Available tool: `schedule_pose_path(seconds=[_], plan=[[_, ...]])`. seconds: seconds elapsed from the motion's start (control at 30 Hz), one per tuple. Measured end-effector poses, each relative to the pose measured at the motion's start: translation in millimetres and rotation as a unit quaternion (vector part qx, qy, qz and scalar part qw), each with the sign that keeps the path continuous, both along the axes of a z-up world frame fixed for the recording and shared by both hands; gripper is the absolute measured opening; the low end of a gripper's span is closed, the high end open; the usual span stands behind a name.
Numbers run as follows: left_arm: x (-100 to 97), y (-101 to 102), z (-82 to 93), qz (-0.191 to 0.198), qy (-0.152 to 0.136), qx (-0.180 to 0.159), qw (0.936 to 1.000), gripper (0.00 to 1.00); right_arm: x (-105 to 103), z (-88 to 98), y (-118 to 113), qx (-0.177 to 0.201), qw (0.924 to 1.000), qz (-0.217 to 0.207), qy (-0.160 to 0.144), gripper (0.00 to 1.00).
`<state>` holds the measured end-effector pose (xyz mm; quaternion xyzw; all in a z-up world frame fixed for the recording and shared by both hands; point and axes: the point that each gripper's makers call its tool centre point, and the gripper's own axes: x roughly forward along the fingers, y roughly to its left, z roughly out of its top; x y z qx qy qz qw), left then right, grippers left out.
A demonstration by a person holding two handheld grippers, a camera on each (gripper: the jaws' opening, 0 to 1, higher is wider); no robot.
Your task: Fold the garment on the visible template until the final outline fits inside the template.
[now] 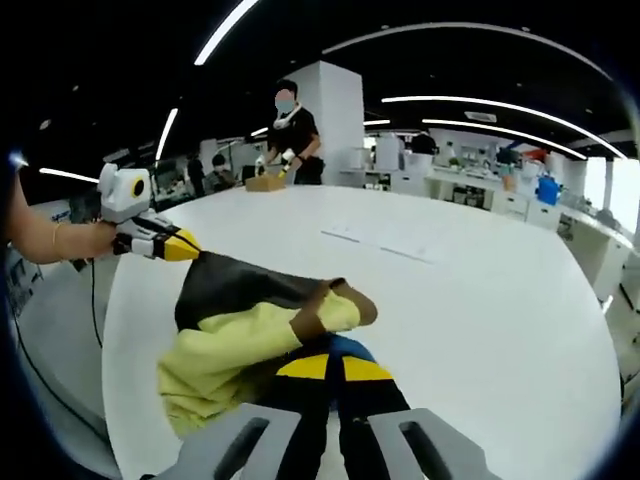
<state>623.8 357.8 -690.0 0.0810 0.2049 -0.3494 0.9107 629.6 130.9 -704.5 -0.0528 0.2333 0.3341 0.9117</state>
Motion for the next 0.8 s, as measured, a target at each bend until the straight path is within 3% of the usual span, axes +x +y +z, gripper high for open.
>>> schedule_pose_path(seconds=[0.4, 0.8], plan=[[6.0, 26.6, -6.2, 0.046, 0.004, 0.023, 0.9987, 0.0, 5.6, 1.7, -27.2, -0.015, 0.9989, -0.045, 0.0, 0.0], [-2.7, 57.1, -12.3, 0.072, 0.011, 0.047, 0.9962, 0.0, 4.4, 0.2, -66.7, -0.023, 0.9938, -0.109, 0.006, 0.0]])
